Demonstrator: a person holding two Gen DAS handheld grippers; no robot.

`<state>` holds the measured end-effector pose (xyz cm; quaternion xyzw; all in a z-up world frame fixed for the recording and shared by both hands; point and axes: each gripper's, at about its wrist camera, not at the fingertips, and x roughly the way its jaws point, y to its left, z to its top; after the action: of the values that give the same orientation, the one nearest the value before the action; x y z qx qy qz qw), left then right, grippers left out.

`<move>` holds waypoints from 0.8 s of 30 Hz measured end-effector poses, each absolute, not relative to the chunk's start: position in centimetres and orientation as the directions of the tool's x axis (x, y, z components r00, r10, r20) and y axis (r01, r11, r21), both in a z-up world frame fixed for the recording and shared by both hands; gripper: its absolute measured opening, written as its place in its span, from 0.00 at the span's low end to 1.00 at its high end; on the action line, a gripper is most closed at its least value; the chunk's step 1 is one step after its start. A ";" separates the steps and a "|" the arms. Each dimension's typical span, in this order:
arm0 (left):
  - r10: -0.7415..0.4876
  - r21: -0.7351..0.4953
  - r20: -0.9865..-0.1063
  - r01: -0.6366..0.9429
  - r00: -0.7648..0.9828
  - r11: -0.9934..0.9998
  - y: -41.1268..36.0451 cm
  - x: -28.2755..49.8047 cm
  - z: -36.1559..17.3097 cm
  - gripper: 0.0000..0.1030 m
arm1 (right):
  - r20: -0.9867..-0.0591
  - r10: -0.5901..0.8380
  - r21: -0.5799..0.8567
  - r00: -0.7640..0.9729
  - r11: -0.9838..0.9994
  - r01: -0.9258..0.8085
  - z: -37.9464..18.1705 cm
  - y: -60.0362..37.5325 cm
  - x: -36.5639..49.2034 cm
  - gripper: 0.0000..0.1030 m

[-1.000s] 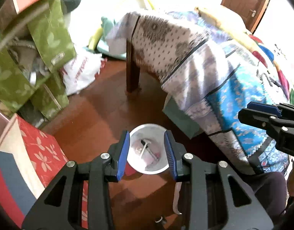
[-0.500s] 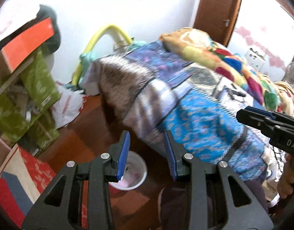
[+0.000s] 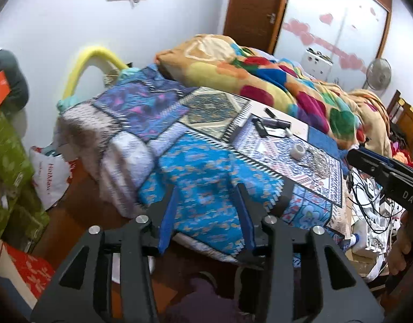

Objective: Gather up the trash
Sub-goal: 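Move both tools back over the items on the bed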

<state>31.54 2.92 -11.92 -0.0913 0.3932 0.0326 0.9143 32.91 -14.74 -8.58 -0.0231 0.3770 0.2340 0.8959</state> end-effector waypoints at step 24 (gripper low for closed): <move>-0.142 -0.117 -0.824 0.080 0.549 0.990 -8.1 44.6 -20.1 0.46 | -0.786 0.282 0.191 0.550 0.957 -0.217 -19.3 -27.0 43.9 0.59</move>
<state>44.58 -8.15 -20.09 -0.0331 0.4709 -0.0629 0.8793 43.89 -27.00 -19.27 0.0359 0.4528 0.1418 0.8795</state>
